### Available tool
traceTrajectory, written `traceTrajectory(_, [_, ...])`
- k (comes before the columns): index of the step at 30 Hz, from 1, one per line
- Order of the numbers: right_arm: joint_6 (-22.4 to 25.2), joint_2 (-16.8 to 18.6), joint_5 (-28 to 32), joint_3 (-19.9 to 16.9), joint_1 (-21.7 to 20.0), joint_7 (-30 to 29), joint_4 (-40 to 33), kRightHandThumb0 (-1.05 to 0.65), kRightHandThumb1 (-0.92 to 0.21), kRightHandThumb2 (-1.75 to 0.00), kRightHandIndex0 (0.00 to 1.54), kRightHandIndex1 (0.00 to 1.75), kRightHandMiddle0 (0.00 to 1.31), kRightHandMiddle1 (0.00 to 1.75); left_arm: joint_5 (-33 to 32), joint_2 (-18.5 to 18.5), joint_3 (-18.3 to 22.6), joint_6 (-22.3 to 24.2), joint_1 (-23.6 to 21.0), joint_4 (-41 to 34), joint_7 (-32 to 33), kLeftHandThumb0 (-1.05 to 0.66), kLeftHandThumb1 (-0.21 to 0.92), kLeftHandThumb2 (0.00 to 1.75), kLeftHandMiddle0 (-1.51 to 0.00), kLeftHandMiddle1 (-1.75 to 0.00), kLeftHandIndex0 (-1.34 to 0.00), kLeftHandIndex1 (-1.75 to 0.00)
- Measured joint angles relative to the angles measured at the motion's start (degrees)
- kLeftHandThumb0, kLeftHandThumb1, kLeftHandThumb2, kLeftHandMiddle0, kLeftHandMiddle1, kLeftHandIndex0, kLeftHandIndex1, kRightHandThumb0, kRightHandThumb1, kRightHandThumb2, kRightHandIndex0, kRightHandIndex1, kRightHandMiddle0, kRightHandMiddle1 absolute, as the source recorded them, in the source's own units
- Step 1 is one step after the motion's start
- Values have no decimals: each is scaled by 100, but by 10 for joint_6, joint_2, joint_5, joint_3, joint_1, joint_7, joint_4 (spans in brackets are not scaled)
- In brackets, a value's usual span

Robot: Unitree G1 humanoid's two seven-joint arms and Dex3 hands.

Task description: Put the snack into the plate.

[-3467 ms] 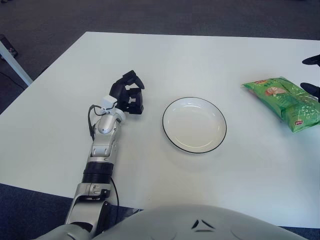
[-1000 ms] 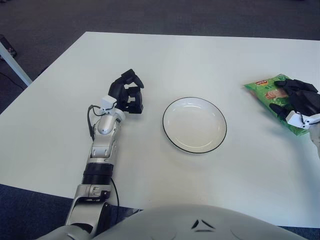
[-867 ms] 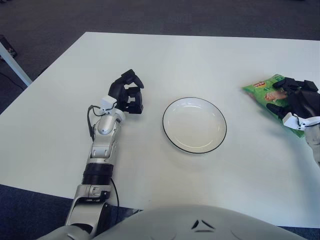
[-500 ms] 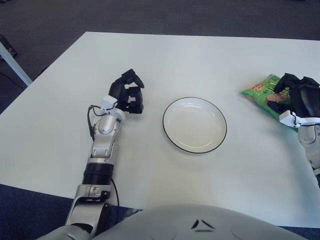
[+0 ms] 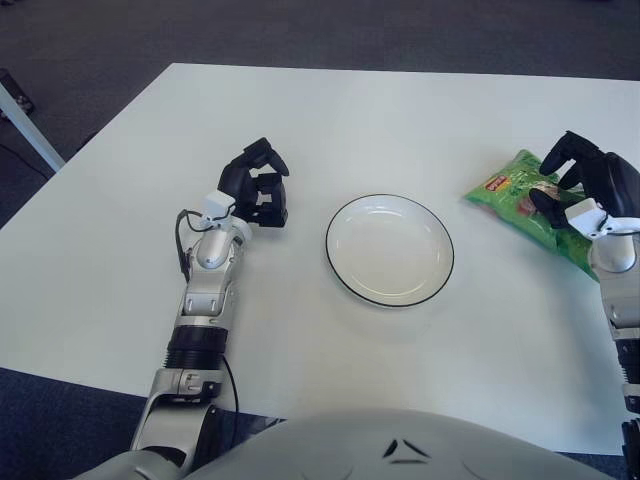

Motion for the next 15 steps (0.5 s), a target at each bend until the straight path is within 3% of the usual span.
traceTrajectory(7, [48, 8, 31, -22, -5, 40, -34, 0, 5, -173, 87, 175, 67, 175, 0, -1, -1, 0, 0, 0, 0, -51, 24, 141, -131, -175, -68, -175])
traceTrajectory(15, [51, 21, 64, -36, -12, 57, -43, 0, 3, -171, 85, 175, 65, 175, 0, -1, -1, 0, 0, 0, 0, -51, 24, 141, -131, -175, -68, -175])
